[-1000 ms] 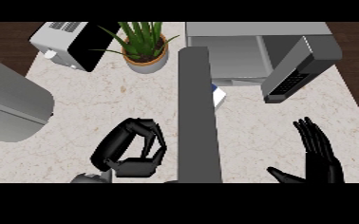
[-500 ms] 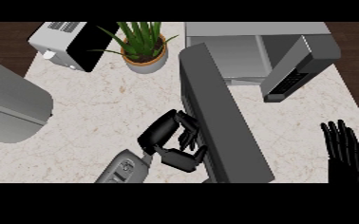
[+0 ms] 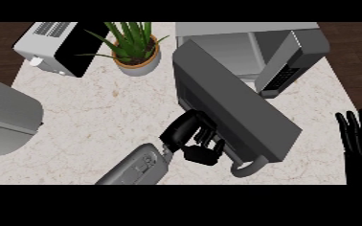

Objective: Pick up the milk, place it into the microwave and close the microwave

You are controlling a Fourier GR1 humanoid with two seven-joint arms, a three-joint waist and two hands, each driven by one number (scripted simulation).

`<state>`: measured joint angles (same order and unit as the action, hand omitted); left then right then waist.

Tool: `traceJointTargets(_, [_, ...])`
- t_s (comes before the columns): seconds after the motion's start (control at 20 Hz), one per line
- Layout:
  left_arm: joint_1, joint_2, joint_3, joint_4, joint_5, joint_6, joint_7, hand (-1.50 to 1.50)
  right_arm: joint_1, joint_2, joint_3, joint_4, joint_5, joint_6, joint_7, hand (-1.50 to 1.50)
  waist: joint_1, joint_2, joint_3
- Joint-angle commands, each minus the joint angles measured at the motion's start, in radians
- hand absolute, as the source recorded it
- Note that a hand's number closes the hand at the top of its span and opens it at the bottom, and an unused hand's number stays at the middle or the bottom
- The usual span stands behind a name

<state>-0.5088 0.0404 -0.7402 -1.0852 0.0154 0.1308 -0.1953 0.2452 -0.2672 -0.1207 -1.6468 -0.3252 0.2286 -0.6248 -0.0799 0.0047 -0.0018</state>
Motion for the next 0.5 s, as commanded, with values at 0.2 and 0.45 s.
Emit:
traceJointTargets(0.2, [-0.104,-0.038,-0.147,0.091,0.207,0.122,-0.014,-1.50,-0.064,-0.037,0.033,-0.079,-0.047,0.060,0.076,-1.50,-0.078,0.025,-0.003])
traceJointTargets(0.45, [-0.167,-0.037,-0.112,0.052,0.316,0.151,-0.060,1.50,-0.093,-0.056,0.062,-0.134,-0.059,0.100,0.089,-1.50,-0.135,0.035,-0.007])
